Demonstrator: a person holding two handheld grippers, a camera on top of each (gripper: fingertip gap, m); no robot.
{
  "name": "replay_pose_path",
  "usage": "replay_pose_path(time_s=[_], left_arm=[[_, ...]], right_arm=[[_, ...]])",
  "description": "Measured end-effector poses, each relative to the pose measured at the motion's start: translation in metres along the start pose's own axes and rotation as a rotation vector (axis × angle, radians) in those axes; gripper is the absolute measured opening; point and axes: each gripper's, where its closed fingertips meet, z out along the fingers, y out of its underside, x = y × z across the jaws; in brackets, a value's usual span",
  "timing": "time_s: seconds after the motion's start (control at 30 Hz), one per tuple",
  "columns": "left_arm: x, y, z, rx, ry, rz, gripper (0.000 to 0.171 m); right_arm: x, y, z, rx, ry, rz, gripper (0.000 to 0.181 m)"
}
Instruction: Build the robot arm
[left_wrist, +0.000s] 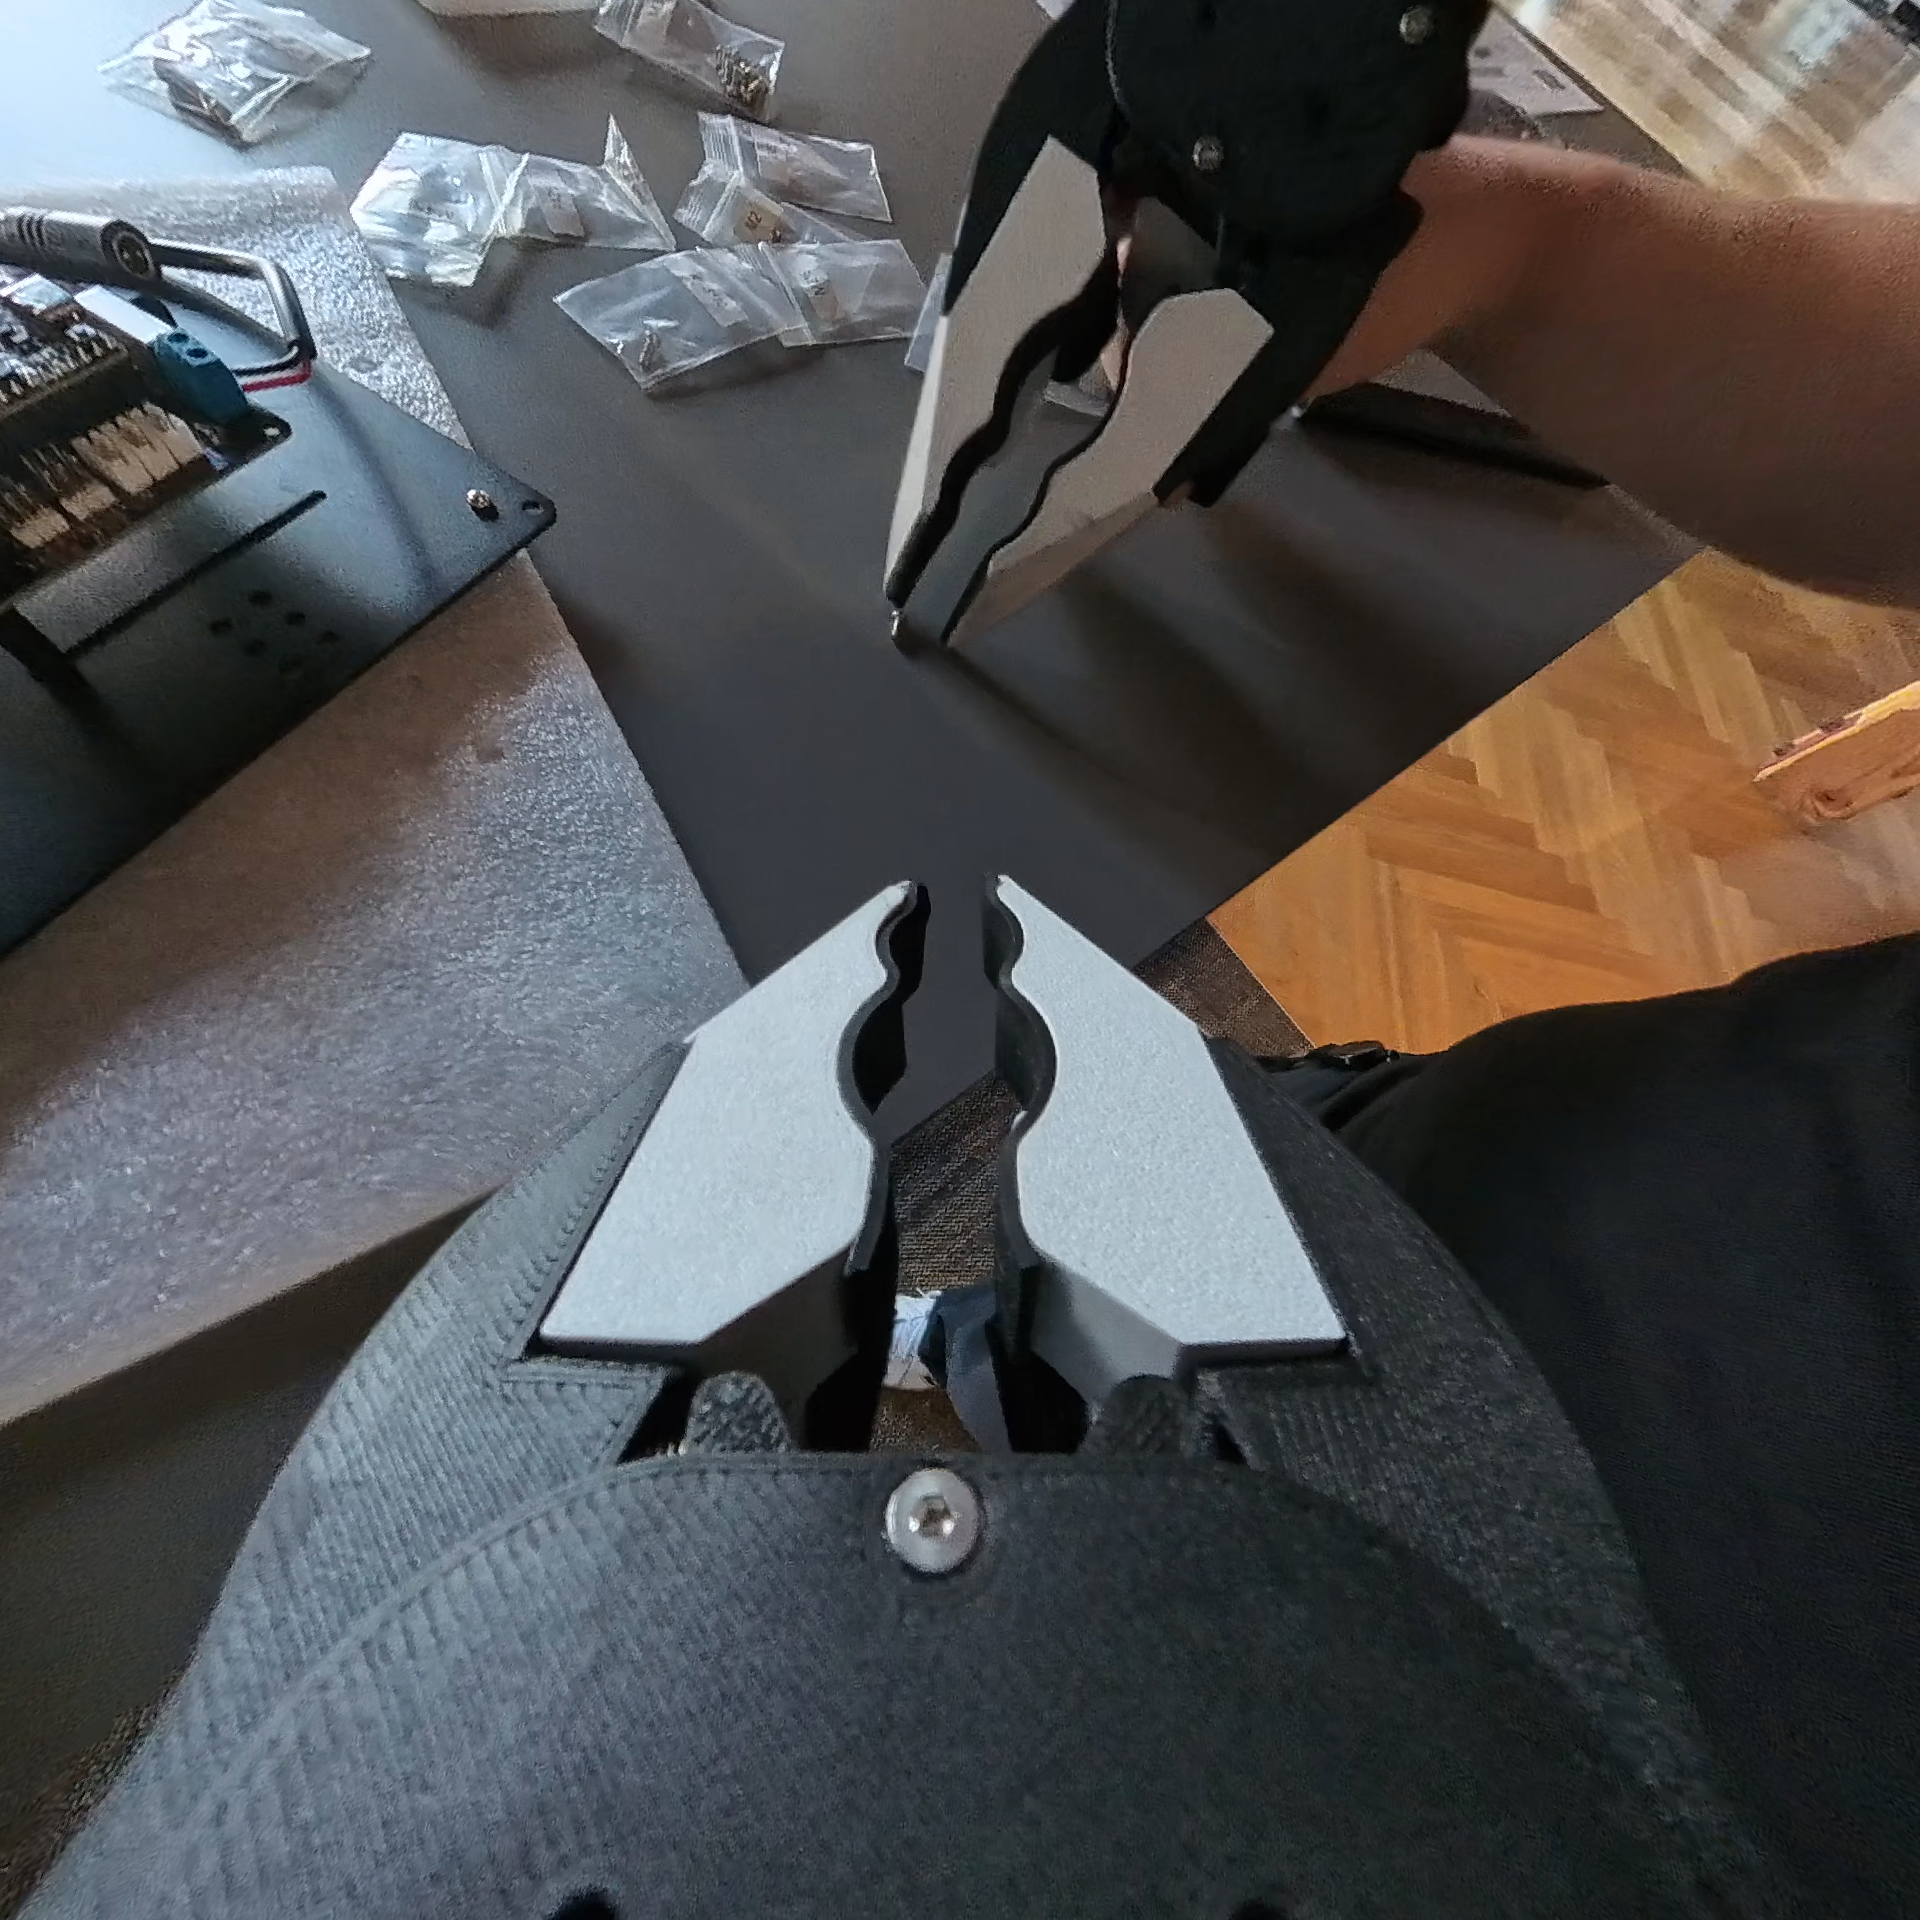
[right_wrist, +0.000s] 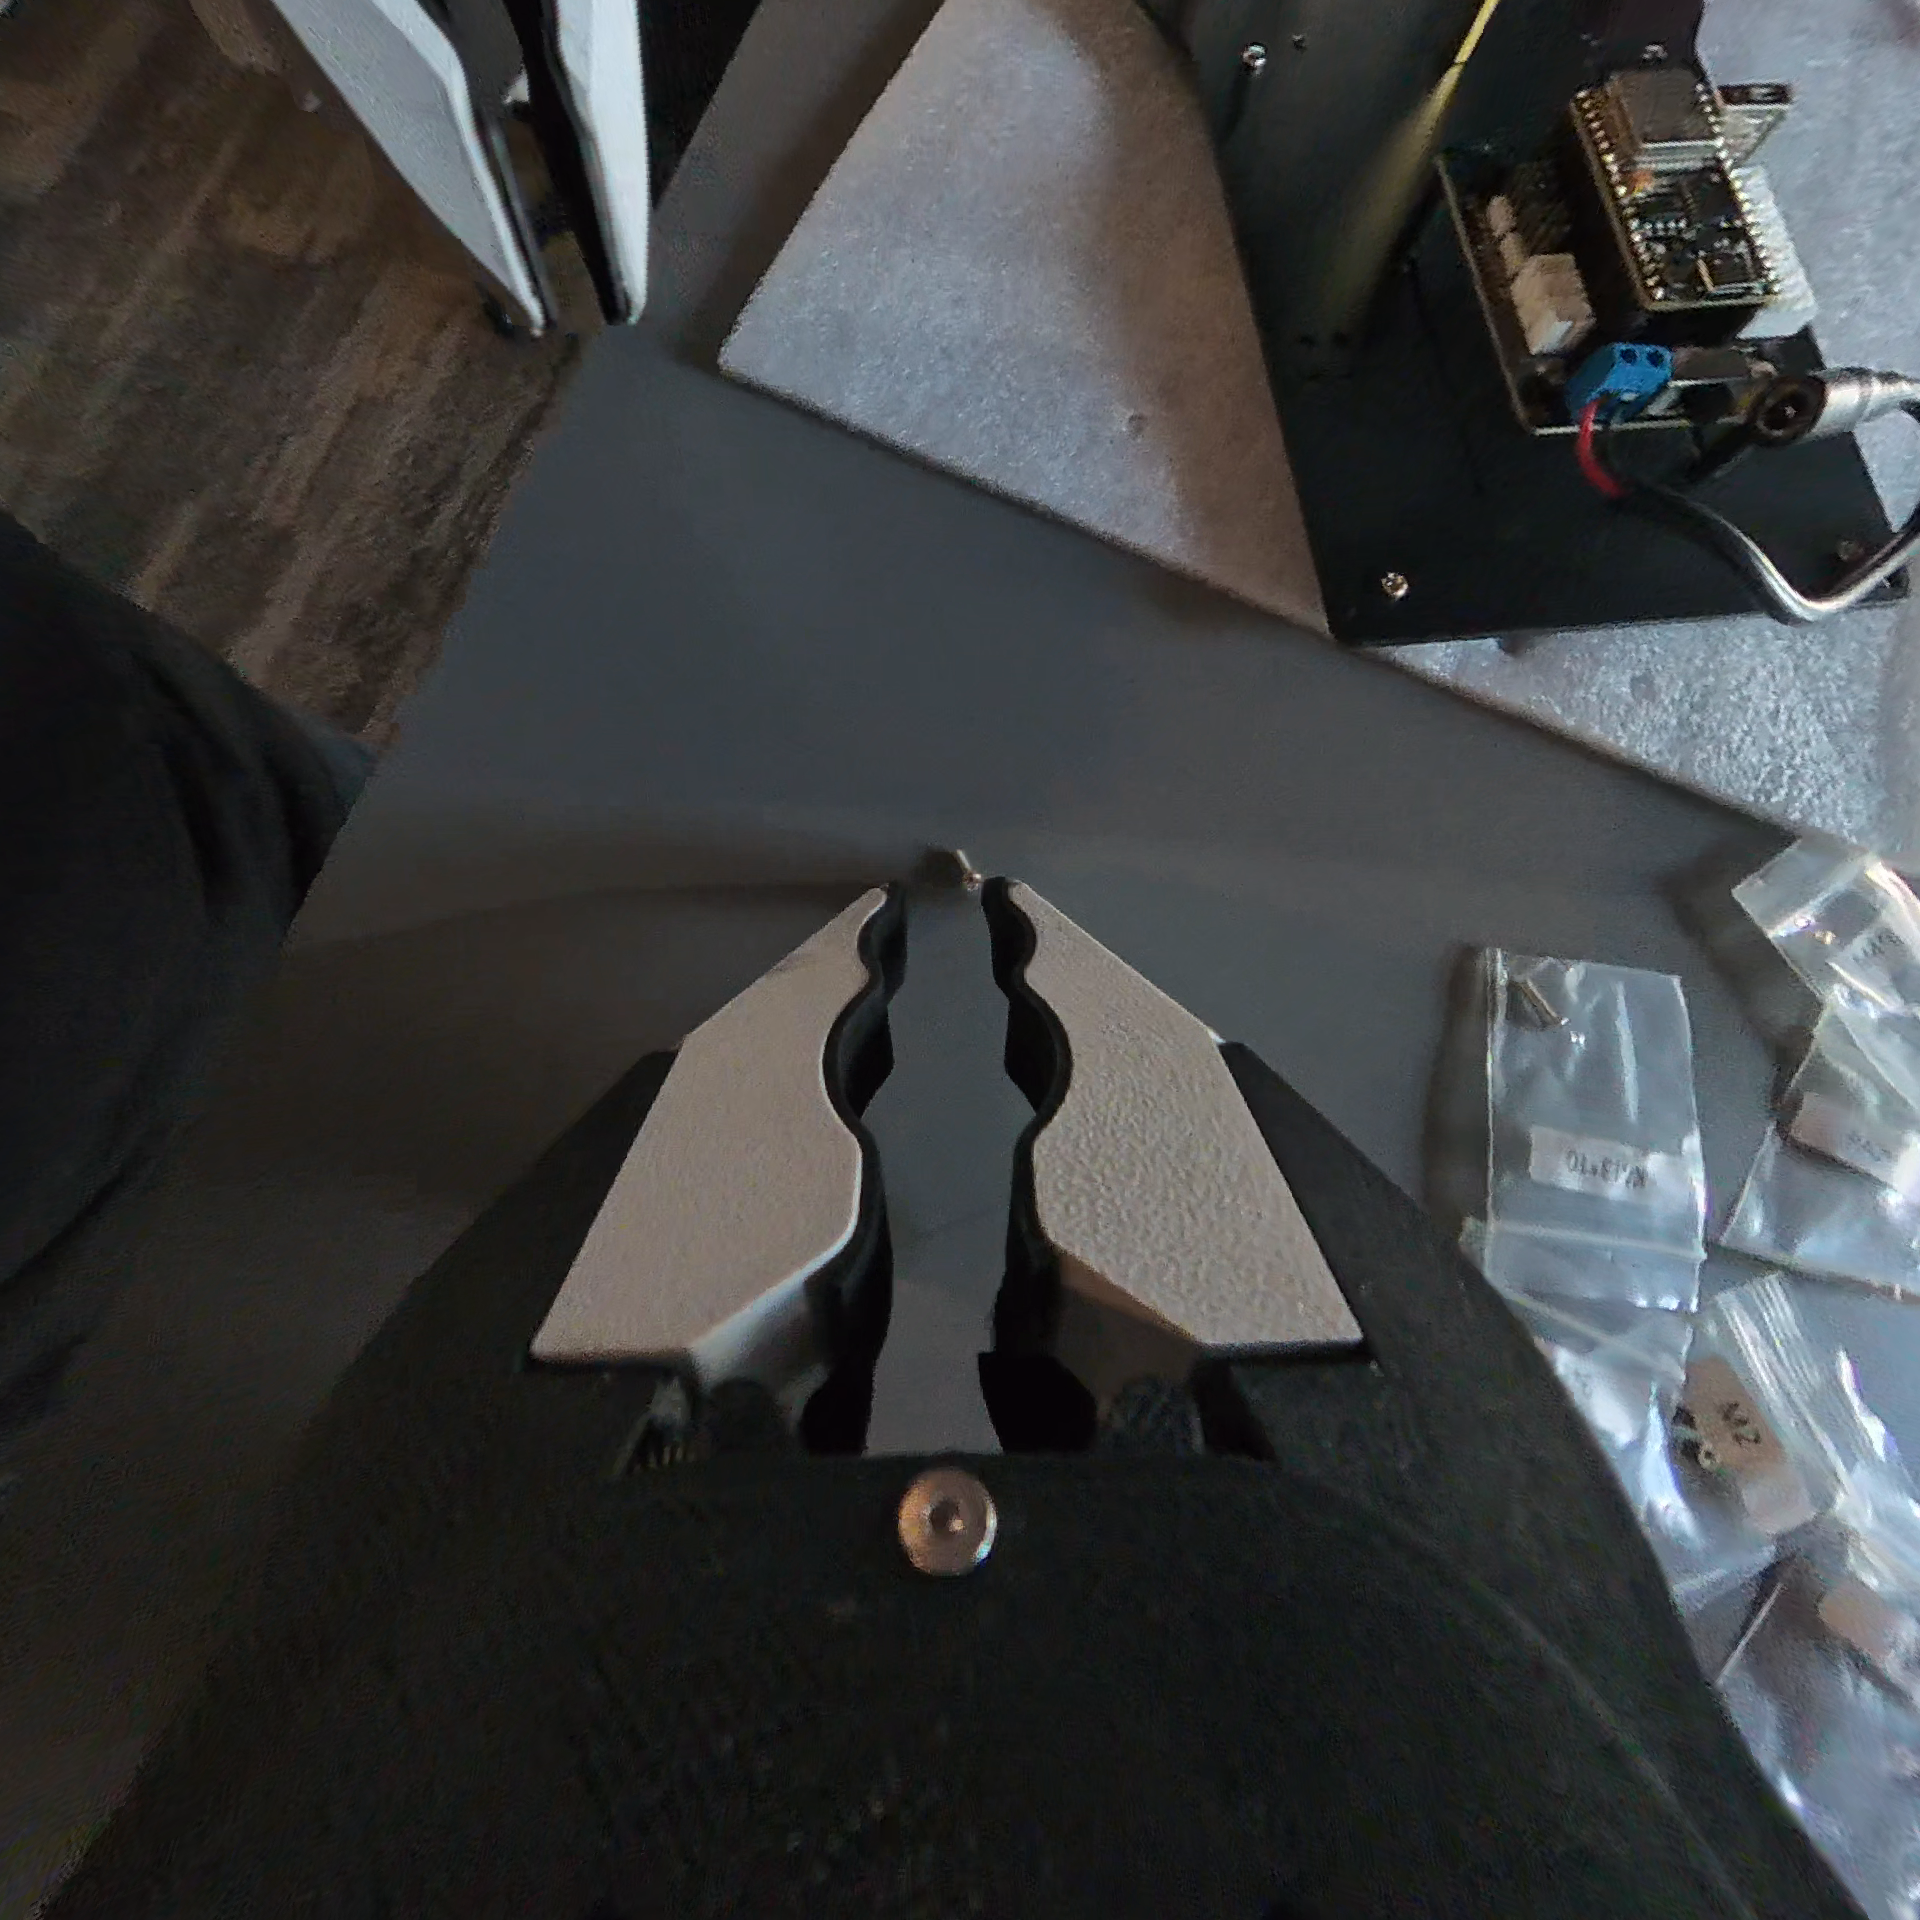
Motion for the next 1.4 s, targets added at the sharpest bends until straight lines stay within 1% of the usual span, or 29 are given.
replay_pose_path(time_s=[0.1, 0.2, 0.33, 0.47, 0.57, 0.67, 0.73, 0.83, 0.9, 0.97, 1.1, 1.17, 1.3, 1.4], left_arm=[[0.004, 0.006, -0.004, -0.007, -0.025, -0.014, 0.009], [0.005, 0.012, -0.005, -0.016, -0.045, -0.044, 0.008], [0.009, 0.013, -0.009, -0.002, -0.086, -0.066, 0.008], [0.014, 0.012, -0.009, 0.018, -0.128, -0.093, 0.007], [0.02, 0.007, -0.005, 0.056, -0.135, -0.129, 0.007], [0.015, -0.005, 0.006, 0.132, -0.145, -0.189, 0.007], [0.017, -0.021, 0.017, 0.205, -0.092, -0.263, 0.01], [0.023, -0.053, 0.031, 0.316, 0.006, -0.337, 0.014], [0.026, -0.069, 0.039, 0.356, 0.049, -0.345, 0.016], [0.03, -0.081, 0.048, 0.378, 0.094, -0.345, 0.018], [0.038, -0.098, 0.058, 0.427, 0.214, -0.388, 0.014], [0.043, -0.108, 0.059, 0.47, 0.277, -0.401, 0.008], [0.045, -0.114, 0.068, 0.466, 0.315, -0.422, 0.009], [0.045, -0.115, 0.077, 0.443, 0.311, -0.427, 0.009]], right_arm=[[0.005, 0.0, 0.001, -0.004, -0.024, -0.042, 0.015], [0.005, -0.001, 0.001, 0.002, -0.083, -0.066, 0.015], [0.003, -0.001, 0.002, 0.008, -0.142, -0.08, 0.014], [0.001, -0.001, 0.003, 0.015, -0.179, -0.106, 0.004], [-0.002, -0.001, 0.002, 0.018, -0.196, -0.123, 0.003], [-0.001, -0.003, -0.003, 0.043, -0.159, -0.153, 0.003], [-0.001, -0.01, -0.011, 0.087, -0.114, -0.181, 0.003], [-0.008, -0.029, -0.033, 0.172, -0.048, -0.243, 0.003], [-0.011, -0.04, -0.05, 0.211, 0.005, -0.291, 0.003], [-0.016, -0.047, -0.064, 0.242, 0.024, -0.32, 0.003], [-0.013, -0.046, -0.082, 0.253, 0.058, -0.339, 0.003], [-0.012, -0.043, -0.088, 0.258, 0.064, -0.334, 0.003], [-0.008, -0.037, -0.096, 0.271, 0.083, -0.325, 0.003], [-0.007, -0.034, -0.101, 0.285, 0.087, -0.323, 0.0]])
